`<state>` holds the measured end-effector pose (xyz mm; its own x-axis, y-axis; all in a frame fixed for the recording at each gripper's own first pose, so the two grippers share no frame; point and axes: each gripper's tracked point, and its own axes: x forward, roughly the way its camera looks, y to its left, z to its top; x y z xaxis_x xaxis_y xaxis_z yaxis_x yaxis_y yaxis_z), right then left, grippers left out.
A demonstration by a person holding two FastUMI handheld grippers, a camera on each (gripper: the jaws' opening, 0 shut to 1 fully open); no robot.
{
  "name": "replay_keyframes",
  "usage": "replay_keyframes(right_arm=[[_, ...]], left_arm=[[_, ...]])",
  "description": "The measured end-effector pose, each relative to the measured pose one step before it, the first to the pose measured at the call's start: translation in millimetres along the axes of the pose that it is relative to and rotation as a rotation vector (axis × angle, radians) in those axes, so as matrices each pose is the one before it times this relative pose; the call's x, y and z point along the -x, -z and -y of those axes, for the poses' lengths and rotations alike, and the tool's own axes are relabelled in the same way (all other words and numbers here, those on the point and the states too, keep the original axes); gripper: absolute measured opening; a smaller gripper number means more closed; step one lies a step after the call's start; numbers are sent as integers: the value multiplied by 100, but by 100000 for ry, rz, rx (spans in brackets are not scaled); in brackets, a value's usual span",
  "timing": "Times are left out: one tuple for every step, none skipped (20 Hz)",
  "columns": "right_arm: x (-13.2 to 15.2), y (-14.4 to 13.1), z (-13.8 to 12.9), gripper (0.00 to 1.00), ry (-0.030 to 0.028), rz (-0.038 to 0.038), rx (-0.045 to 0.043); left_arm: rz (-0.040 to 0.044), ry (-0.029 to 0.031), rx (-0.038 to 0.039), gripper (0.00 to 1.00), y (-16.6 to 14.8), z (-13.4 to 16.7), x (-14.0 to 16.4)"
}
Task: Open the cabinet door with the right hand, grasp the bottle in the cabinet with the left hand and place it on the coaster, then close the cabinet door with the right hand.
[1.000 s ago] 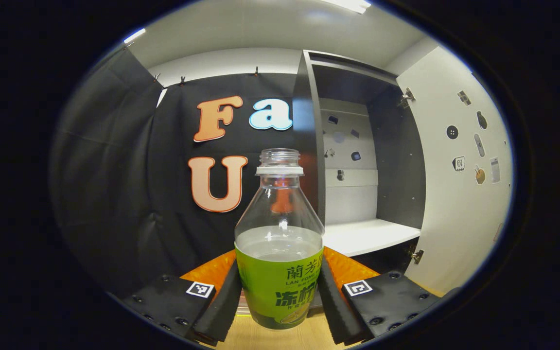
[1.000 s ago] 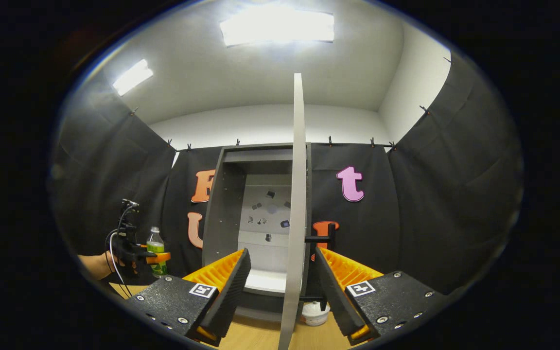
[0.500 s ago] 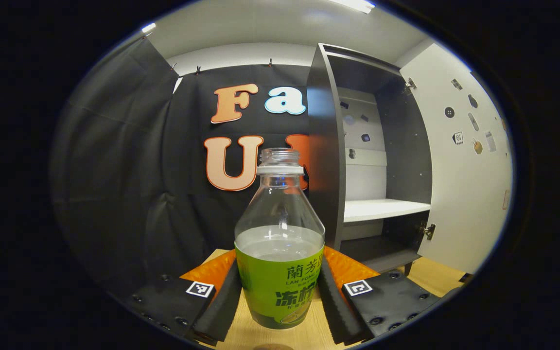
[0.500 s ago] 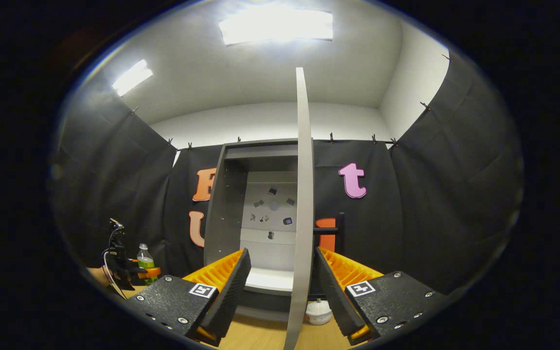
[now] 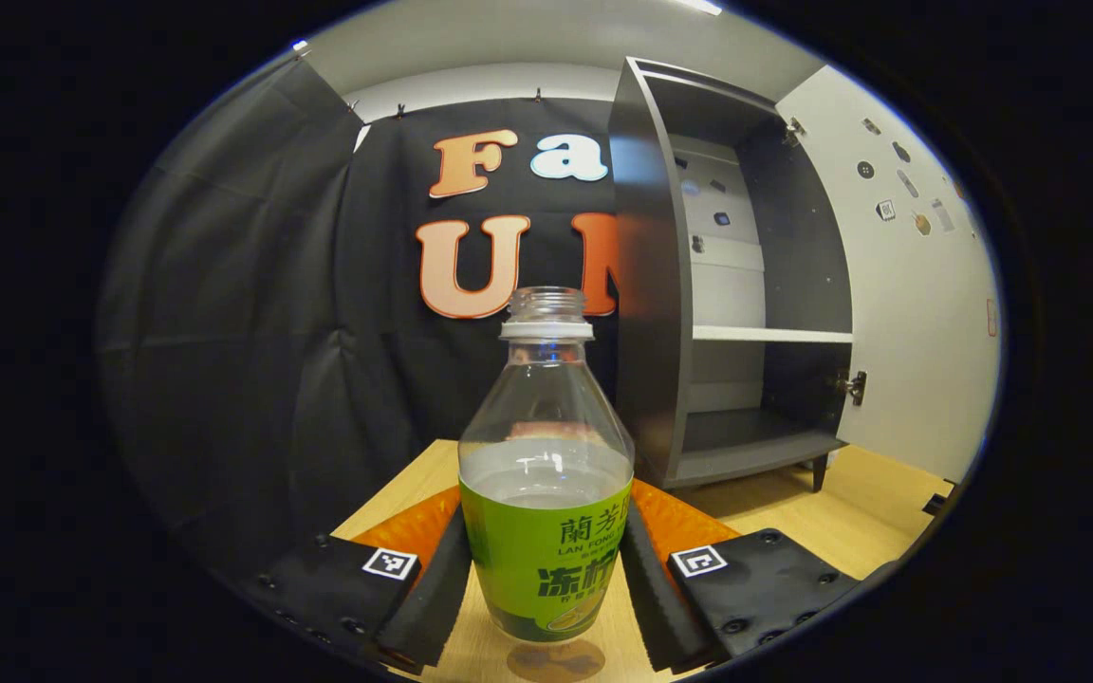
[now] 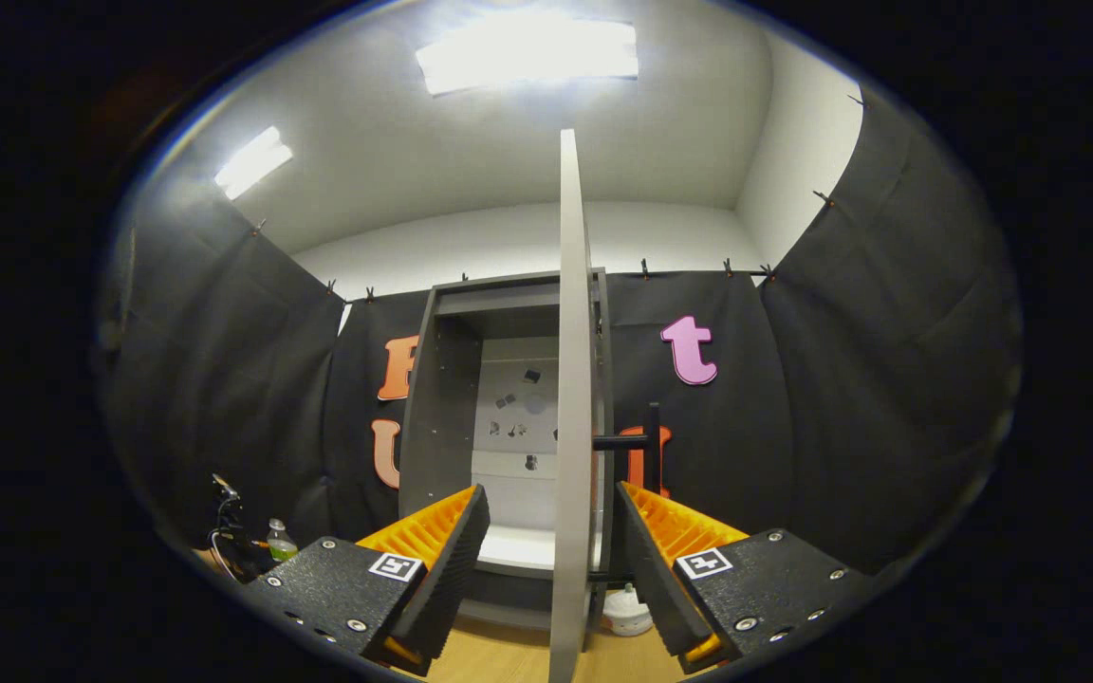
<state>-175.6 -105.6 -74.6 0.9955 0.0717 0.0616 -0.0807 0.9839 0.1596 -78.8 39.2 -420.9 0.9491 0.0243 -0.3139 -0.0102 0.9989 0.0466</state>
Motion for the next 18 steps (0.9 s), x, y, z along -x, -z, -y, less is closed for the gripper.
replay_keyframes(right_arm=[[95, -111, -39, 82, -189, 544, -115], [88, -47, 55, 82, 52, 349, -208], [138, -21, 159, 82, 126, 62, -194], [135, 46, 59, 82, 281, 127, -138], [111, -103, 45, 82, 252, 244, 23], [57, -72, 69, 82, 88, 141, 182], [157, -141, 113, 82, 232, 238, 224], [163, -103, 204, 82, 462, 562, -32], [177, -189, 153, 82, 424, 442, -336], [75, -124, 130, 82, 407, 443, -565], [74, -207, 60, 82, 132, 434, -386], [77, -45, 56, 82, -176, 235, -51], [120, 10, 45, 82, -261, -3, 27], [120, 95, -30, 82, -354, -245, 103], [18, -88, 83, 82, -185, -54, 35], [66, -44, 142, 82, 574, -32, 472], [-81, -162, 742, 82, 2193, 329, 1300], [93, -92, 695, 82, 1990, 316, 1350]], left_arm=[[-946, 248, -24, 82, 1053, -69, 106], [-906, 661, 302, 82, 927, 0, 145], [-809, 827, 899, 82, 915, 103, 86], [-916, 805, 1193, 83, 933, 116, 145], [-346, 743, 1242, 83, 758, -35, 65], [-744, 589, 1053, 82, 734, 84, 99], [-90, 708, 653, 82, 540, 72, -44], [-644, 378, 256, 82, 627, 68, 25], [54, 552, 100, 84, 502, 48, -53], [95, -232, -469, 82, 398, -85, -4], [-131, -76, -544, 83, 638, -84, -182], [80, 90, 88, 82, 521, -1, -97], [420, 506, 736, 82, 411, 86, -74], [340, -27, 581, 83, 237, -28, -132], [445, 179, 569, 82, 167, -21, -142], [792, 77, 224, 82, 107, 121, -44], [909, 410, -125, 83, -15, 117, -47], [918, 48, -540, 83, 33, 97, -29]])
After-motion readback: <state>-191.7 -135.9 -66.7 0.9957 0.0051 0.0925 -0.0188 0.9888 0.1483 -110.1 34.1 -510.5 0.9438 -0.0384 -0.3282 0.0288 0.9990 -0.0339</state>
